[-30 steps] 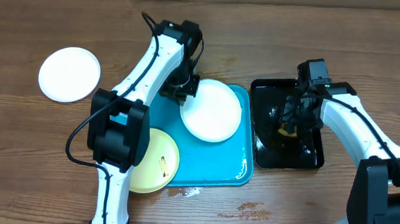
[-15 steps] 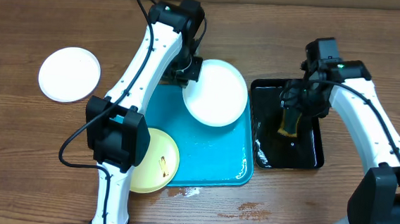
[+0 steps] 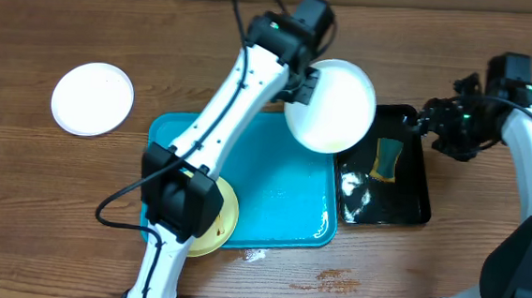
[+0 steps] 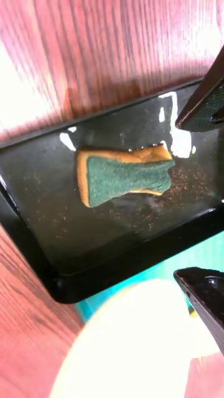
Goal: Clean dirty plates on tray and stack at the side
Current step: 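Lift the white plate with the left gripper and hold it up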
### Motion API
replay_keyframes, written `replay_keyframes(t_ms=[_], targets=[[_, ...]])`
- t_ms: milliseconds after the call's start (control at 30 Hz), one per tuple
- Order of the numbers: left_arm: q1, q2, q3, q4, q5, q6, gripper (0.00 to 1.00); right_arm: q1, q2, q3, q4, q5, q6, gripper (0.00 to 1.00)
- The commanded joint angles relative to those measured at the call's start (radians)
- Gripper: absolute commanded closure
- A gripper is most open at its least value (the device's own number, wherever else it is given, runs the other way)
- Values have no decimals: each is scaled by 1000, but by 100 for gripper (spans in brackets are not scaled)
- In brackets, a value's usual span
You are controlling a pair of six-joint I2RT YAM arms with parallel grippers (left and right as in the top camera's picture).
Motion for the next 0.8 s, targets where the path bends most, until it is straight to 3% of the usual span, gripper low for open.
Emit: replay_keyframes(t_ms=[0,267,500,767], targets=[[-50,12,29,50,-130,-9,96,-24,-10,27,-6,-88,-53,30],[-204,12,29,175,-564,63,96,-27,-10,27,-10,-124,-79,32],[-350,12,29,297,-903,222,96,-27,-10,27,15,-101,-78,34],[-404,12,29,298,-931,260,96,-27,-10,27,138,-101,-71,35]])
